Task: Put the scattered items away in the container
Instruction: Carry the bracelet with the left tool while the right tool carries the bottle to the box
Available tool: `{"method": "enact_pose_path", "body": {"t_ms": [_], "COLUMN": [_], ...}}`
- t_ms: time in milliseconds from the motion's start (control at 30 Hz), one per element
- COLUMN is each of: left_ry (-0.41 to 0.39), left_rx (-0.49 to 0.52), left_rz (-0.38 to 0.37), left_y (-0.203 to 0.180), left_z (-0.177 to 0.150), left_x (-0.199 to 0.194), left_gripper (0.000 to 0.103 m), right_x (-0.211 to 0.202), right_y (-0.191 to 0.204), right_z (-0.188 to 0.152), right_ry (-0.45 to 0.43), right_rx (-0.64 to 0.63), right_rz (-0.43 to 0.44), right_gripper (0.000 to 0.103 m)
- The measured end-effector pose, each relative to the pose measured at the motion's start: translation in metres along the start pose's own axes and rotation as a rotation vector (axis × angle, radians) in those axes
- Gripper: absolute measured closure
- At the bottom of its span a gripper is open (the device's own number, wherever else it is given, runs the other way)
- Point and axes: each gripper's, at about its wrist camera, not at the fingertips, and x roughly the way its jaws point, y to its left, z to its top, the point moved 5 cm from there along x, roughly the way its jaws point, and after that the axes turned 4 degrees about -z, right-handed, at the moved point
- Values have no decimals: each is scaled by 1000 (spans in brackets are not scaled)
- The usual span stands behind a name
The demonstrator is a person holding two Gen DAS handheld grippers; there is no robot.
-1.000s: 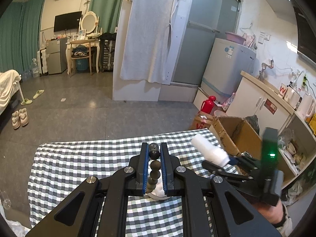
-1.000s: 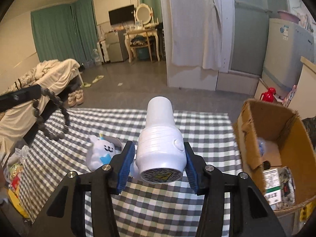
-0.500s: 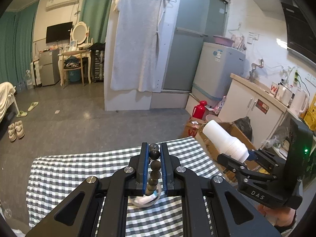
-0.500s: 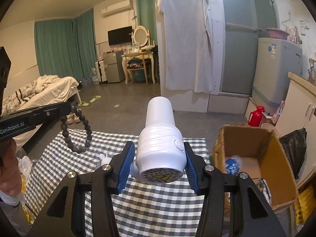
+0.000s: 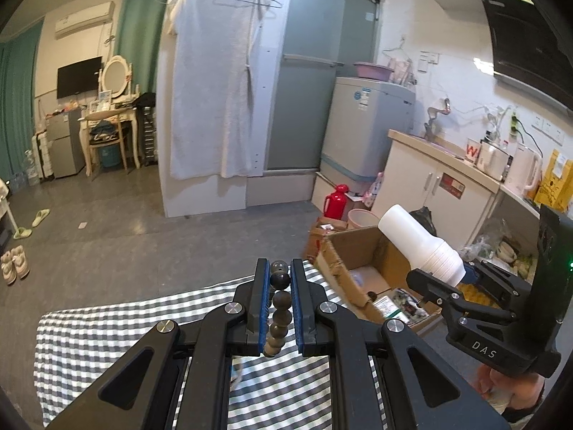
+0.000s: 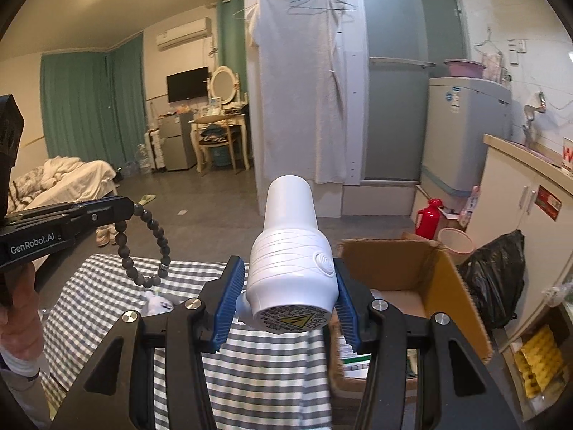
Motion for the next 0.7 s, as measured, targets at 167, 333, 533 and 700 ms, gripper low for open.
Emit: {"method": "enact_pose_path", "body": {"t_ms": [167, 333, 533, 700], "left_ry": [-1, 4, 19, 42], "left_rx": [36, 55, 94, 121], "left_rz": [-33, -68, -113, -160], "left_y": [-26, -51, -87, -111], "left_z": [8, 11, 15, 17], "left_x": [12, 26, 47, 63], "left_gripper": [92, 92, 92, 92], "right_x": [-6, -9, -5, 1], "right_y": [-25, -50, -77, -103], "right_z": [0, -5, -13, -22], "right_ry": [-3, 3, 21, 45], "right_rx": [22, 47, 74, 101], "right_rz": [-48, -95, -145, -183], "right_gripper": [55, 55, 55, 55]}}
